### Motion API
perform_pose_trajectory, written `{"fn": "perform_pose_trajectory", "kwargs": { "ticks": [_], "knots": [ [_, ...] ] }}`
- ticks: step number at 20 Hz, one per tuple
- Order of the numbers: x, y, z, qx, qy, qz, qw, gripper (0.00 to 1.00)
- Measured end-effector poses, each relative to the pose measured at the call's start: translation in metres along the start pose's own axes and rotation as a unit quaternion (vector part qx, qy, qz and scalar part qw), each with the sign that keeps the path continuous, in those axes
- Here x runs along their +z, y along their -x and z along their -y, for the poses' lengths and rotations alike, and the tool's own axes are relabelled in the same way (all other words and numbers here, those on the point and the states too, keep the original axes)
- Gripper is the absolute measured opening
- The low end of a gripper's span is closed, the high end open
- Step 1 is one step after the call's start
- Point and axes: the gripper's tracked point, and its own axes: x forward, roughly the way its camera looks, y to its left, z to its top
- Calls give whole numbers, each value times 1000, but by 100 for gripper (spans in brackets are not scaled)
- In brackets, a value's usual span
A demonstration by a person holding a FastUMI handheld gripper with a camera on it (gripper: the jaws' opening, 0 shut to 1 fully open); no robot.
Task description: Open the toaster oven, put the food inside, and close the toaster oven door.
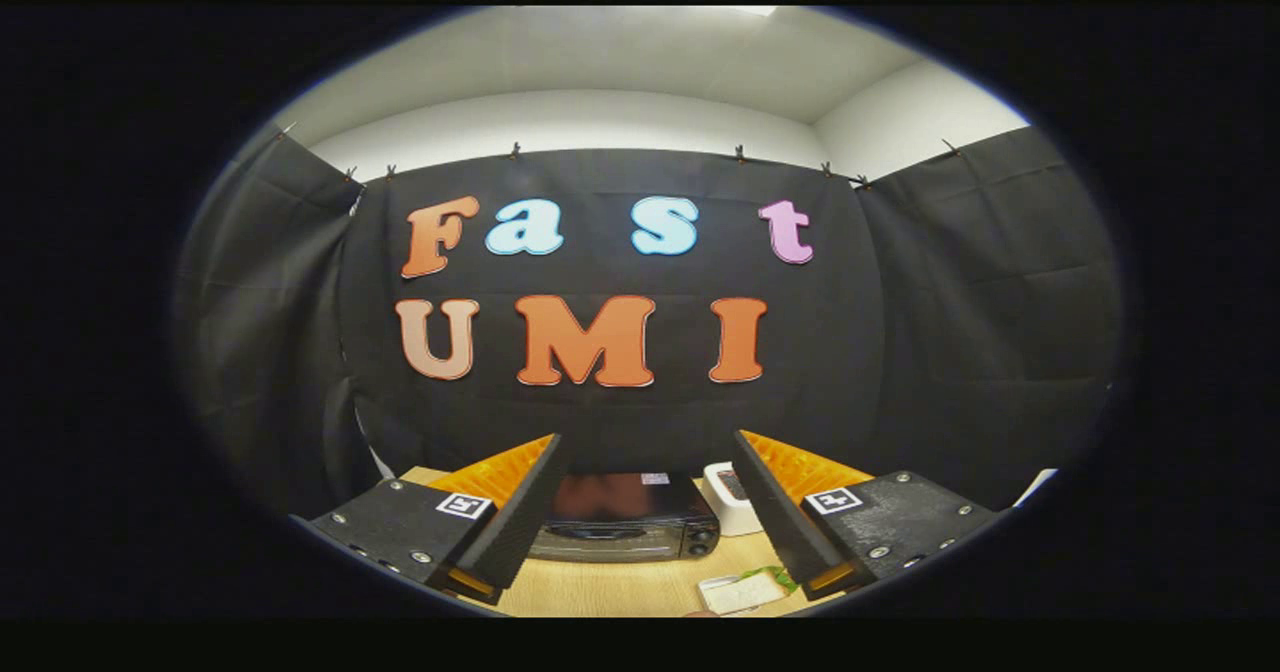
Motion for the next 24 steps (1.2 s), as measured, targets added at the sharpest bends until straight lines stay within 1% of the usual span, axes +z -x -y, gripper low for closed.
{"fn": "perform_pose_trajectory", "kwargs": {
  "ticks": [4,7,11,13,16,24],
  "knots": [
    [-5,-3,-3,4,0,-6,1000,98],
    [-21,-11,-9,10,-3,-20,1000,98],
    [-55,-28,-18,14,9,-46,999,98],
    [-74,-39,-22,14,4,-59,998,98],
    [-101,-56,-39,31,-7,-70,997,98],
    [-189,-104,-60,33,13,-140,989,98]
  ]
}}
